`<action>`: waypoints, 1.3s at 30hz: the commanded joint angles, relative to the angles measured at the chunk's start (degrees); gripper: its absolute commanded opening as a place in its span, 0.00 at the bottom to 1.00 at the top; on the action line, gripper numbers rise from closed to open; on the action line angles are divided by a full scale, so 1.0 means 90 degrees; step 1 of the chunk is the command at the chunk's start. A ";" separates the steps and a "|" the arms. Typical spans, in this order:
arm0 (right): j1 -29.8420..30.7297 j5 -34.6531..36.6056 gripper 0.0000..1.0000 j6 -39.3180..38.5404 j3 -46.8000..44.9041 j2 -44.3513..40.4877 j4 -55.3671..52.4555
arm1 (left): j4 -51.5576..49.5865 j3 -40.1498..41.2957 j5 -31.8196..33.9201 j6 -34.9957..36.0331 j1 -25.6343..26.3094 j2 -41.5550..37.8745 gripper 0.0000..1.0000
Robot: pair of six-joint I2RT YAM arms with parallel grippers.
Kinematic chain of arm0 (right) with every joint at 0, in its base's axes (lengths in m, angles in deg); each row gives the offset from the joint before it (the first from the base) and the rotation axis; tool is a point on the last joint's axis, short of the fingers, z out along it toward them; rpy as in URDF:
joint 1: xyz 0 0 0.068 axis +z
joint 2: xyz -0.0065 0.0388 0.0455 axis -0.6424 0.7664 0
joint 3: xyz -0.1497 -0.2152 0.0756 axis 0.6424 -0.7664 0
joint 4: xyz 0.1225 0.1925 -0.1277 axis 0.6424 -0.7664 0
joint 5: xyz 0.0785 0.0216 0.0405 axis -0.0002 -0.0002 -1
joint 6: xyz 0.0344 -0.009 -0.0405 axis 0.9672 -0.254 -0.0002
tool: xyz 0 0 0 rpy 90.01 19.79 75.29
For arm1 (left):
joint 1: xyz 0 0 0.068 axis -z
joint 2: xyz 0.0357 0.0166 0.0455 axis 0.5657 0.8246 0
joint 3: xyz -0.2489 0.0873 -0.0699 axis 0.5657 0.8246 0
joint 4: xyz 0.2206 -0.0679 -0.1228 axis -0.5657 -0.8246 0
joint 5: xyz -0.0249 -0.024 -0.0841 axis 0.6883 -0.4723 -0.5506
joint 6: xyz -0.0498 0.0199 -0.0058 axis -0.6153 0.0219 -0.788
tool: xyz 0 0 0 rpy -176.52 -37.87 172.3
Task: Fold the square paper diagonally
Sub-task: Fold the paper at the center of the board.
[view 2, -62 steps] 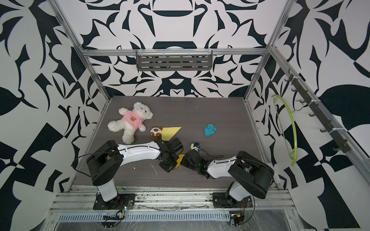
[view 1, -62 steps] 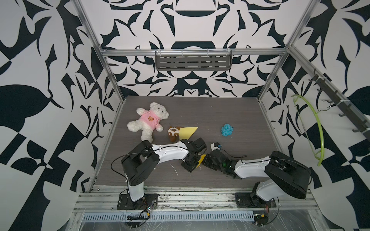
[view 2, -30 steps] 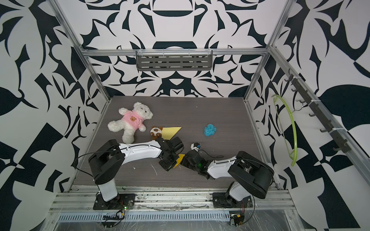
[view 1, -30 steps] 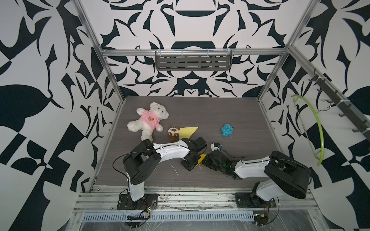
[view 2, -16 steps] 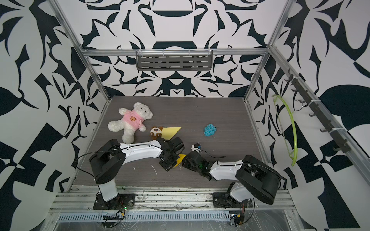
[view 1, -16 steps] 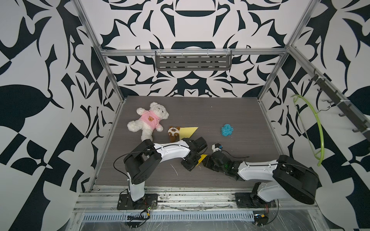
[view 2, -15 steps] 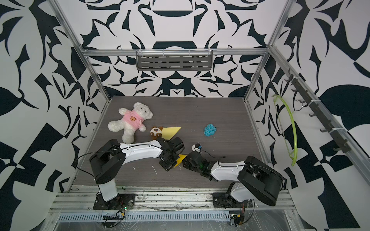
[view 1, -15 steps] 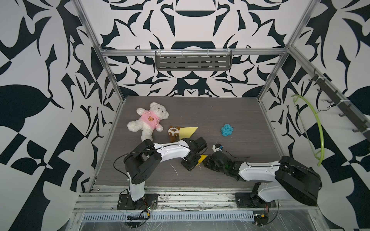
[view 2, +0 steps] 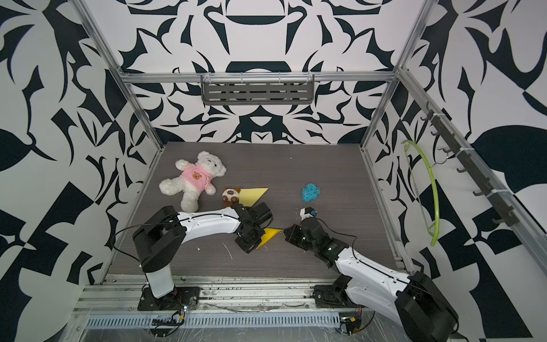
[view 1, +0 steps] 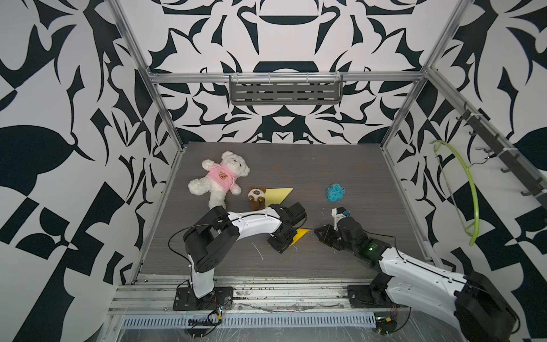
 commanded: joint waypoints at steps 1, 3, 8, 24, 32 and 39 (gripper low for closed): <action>-0.0206 -0.1238 0.07 0.0358 0.0055 0.0492 0.1310 | -0.0336 0.0136 0.0174 0.0055 0.0025 0.0374 0.00; -0.0209 -0.1518 0.06 0.0606 0.0136 0.0914 0.1961 | -0.0340 0.0135 0.0197 0.0055 0.0023 0.0354 0.00; -0.0178 -0.1856 0.03 0.0907 0.0335 0.1593 0.2630 | -0.0339 0.0134 0.0206 0.0065 0.0023 0.0344 0.00; -0.0153 -0.1728 0.00 0.0820 0.0869 0.2775 0.2429 | -0.0344 0.0087 0.0203 0.0114 0.0052 0.0363 0.00; -0.0141 -0.1556 0.00 0.0779 0.0645 0.3218 0.2612 | -0.0349 0.0035 0.0210 0.0146 0.0052 0.0383 0.00; -0.0146 -0.1312 0.00 0.0482 0.0526 0.3356 0.2508 | -0.0390 0.0072 0.0205 0.0162 0.0052 0.0286 0.00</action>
